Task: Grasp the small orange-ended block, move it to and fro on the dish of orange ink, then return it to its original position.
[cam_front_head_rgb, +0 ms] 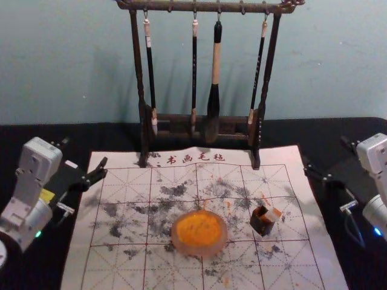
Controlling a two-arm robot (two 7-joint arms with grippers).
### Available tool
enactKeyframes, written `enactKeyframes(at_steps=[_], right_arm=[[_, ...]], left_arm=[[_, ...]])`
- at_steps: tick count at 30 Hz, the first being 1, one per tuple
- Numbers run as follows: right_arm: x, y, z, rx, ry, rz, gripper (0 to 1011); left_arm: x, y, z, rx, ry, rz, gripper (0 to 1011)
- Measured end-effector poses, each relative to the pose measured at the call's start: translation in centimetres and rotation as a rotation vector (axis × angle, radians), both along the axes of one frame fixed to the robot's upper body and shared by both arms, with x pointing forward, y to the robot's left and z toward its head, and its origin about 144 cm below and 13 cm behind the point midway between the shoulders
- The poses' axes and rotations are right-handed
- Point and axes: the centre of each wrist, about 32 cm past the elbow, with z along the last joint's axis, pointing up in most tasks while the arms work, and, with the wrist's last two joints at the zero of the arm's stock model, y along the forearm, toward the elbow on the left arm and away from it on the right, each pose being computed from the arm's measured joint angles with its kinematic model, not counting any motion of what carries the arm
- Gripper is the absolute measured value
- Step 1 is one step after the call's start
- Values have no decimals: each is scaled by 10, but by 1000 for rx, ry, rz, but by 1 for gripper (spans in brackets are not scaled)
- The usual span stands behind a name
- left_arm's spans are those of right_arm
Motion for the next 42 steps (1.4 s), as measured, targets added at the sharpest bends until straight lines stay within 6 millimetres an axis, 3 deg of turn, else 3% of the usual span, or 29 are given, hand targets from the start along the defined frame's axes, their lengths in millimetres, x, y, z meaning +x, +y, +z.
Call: enactKeyframes(at_steps=[13, 24, 42], right_arm=[[-10, -8, 9, 74, -23, 43, 1000], [-34, -16, 16, 133, -10, 201, 1000], [-67, -8, 3, 213, 131, 407, 1000]], left_arm=[[0, 0, 0, 0, 0, 0, 1001], [0, 0, 0, 0, 0, 0, 1001], [0, 0, 0, 0, 0, 0, 1001]])
